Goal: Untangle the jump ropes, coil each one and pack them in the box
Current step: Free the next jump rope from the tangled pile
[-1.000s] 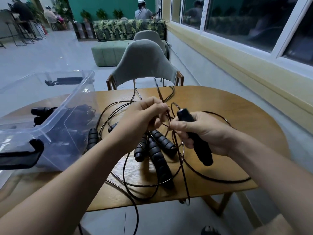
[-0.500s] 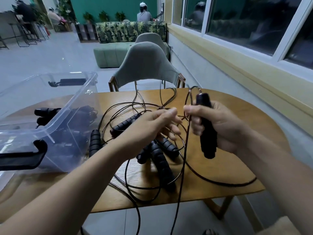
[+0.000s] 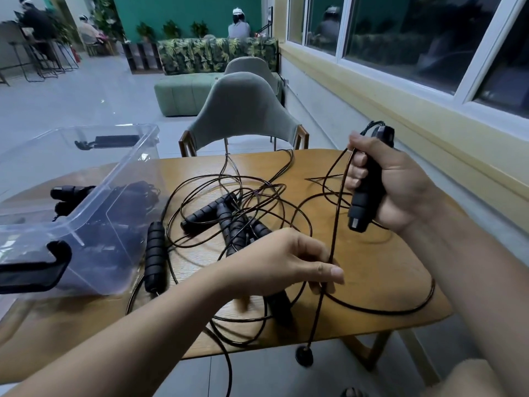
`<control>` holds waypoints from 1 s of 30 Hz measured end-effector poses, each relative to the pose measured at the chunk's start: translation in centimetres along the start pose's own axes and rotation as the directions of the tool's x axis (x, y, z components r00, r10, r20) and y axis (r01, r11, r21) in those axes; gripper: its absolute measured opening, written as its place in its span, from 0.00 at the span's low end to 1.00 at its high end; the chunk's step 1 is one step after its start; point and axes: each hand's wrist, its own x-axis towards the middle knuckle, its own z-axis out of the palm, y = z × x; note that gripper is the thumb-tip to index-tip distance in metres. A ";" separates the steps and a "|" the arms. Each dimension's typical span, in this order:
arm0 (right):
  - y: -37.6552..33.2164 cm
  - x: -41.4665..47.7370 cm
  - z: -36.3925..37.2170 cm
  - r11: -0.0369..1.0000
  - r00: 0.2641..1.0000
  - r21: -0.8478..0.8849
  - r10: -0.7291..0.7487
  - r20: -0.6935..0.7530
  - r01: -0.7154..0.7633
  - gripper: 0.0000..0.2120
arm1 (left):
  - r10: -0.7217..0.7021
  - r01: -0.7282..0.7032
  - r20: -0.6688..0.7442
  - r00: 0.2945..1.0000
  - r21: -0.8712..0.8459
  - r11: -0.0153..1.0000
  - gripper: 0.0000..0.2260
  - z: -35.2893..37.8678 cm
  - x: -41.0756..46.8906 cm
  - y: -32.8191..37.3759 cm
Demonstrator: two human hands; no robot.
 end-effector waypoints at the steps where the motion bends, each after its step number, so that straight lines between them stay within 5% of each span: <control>1: 0.1 0.0 -0.1 1.000 1.000 -0.016 0.004 0.009 -0.003 0.08 | 0.008 -0.009 -0.016 1.000 -0.011 1.000 0.11 -0.1 -0.1 0.1; 9: 2.4 -1.9 0.9 0.929 0.973 -0.337 0.202 0.108 -0.155 0.18 | 0.074 -0.142 -0.291 0.954 -0.218 0.966 0.12 -2.5 -0.4 0.2; 16: 4.7 -4.0 1.9 0.870 0.861 -0.451 0.375 0.345 -0.199 0.08 | 0.093 -0.256 -0.460 0.883 -0.307 0.917 0.12 -5.2 -1.0 -0.4; 23: 6.5 -5.5 3.6 0.789 0.838 -0.600 0.411 0.361 -0.128 0.05 | 0.066 -0.310 -0.539 0.840 -0.376 0.873 0.10 -6.2 -0.9 -0.7; 30: 5.7 -5.3 4.0 0.872 0.864 -0.483 0.303 0.402 -0.081 0.08 | -0.067 -0.202 -0.519 0.852 -0.445 0.873 0.21 -5.7 -0.5 -0.7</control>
